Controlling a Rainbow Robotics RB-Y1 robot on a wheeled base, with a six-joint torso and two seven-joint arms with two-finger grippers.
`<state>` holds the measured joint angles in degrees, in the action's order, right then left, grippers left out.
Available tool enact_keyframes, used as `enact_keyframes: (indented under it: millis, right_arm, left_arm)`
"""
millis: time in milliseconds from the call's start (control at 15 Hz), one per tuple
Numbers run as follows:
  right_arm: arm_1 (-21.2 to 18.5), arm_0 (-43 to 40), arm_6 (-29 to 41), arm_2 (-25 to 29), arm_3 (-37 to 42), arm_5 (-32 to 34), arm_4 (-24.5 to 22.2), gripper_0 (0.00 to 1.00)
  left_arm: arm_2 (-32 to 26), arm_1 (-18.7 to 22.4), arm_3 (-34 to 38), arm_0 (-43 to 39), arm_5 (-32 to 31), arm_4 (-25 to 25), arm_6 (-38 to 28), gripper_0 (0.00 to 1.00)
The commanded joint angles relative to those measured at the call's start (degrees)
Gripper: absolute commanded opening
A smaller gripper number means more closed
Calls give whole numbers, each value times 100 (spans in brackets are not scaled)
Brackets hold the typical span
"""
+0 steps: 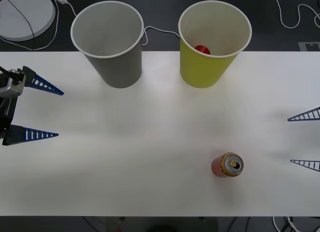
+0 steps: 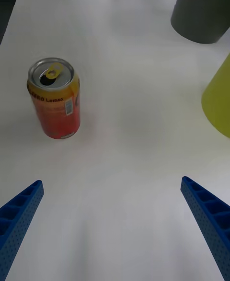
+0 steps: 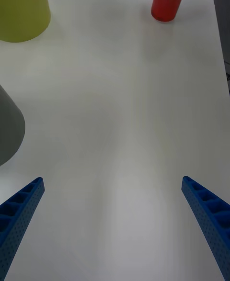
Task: Put the can into the green bin and the plastic bottle into the gray bin
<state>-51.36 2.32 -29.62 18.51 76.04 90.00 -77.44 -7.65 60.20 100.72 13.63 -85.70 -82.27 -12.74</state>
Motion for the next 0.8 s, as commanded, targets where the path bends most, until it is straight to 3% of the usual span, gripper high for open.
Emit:
enact_keyframes:
  millis: [67,533,800]
  right_arm:
    - [-76,102,-685,-374,-845,0,370,100]
    - [-76,559,-1951,-1657,-2700,0,1539,100]
    - [56,647,-2065,-2264,-3113,0,2145,100]
  left_arm:
    - [0,0,1,0,0,0,0,100]
    - [0,0,1,0,0,0,0,100]
    - [0,0,1,0,0,0,0,100]
